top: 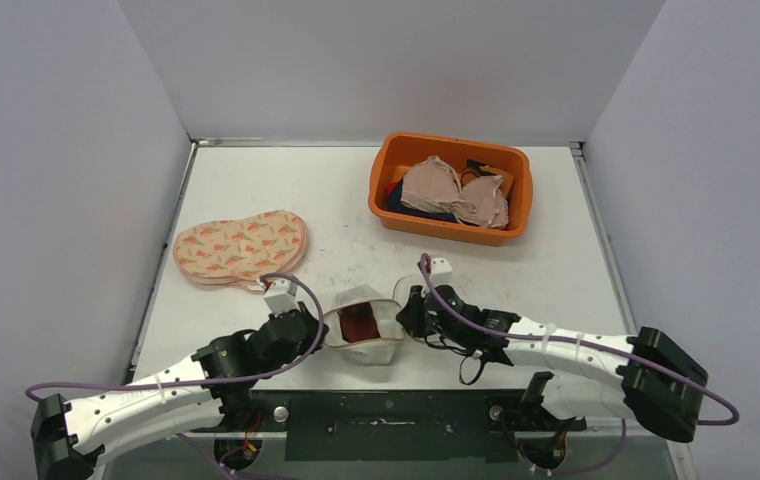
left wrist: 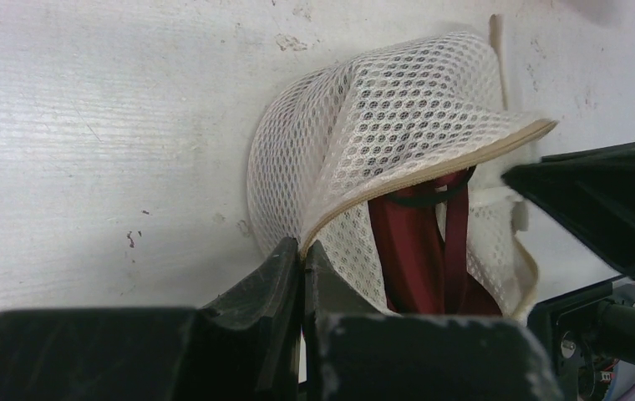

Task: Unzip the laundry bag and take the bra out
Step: Pick up the bra from the laundry bag.

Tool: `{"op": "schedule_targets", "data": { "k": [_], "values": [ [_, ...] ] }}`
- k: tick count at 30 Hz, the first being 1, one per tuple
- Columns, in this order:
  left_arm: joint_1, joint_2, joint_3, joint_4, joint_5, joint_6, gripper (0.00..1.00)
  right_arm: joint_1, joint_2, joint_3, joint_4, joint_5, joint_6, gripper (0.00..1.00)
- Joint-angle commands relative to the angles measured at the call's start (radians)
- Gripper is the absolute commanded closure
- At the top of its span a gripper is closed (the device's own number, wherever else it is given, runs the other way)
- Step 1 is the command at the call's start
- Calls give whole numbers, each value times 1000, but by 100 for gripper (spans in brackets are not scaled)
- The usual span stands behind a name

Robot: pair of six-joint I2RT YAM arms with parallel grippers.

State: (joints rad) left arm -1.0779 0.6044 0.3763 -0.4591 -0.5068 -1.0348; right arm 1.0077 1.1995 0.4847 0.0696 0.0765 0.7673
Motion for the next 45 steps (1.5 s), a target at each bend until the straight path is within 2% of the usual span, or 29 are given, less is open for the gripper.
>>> {"op": "schedule_targets", "data": {
  "k": [1,5,8,13,15,22,25,29,32,39,45],
  "values": [
    [8,-11,61,33,-1,18,100,2,-149,129,-168,154,-121,95],
    [11,6,139,78,-20,72,100,5,-224,229,-304,229,-208,95],
    [18,49,252,120,-29,140,100,10,-253,323,-388,254,-251,95],
    [20,150,395,152,-20,216,100,24,-291,375,-434,278,-281,95],
    [20,175,376,176,-15,216,100,24,-297,339,-433,295,-277,95],
    [52,239,172,253,52,123,100,24,-289,168,-383,331,-215,95],
    [88,233,178,253,83,129,100,24,-281,186,-380,349,-232,95],
    [100,207,259,241,66,190,100,25,-271,265,-408,364,-264,95],
    [101,196,282,236,66,200,100,31,-289,245,-378,346,-272,95],
    [102,196,134,325,119,117,100,32,-331,55,-260,303,-210,95],
    [101,183,37,382,181,48,100,42,-401,-13,-270,269,-175,95]
  ]
}}
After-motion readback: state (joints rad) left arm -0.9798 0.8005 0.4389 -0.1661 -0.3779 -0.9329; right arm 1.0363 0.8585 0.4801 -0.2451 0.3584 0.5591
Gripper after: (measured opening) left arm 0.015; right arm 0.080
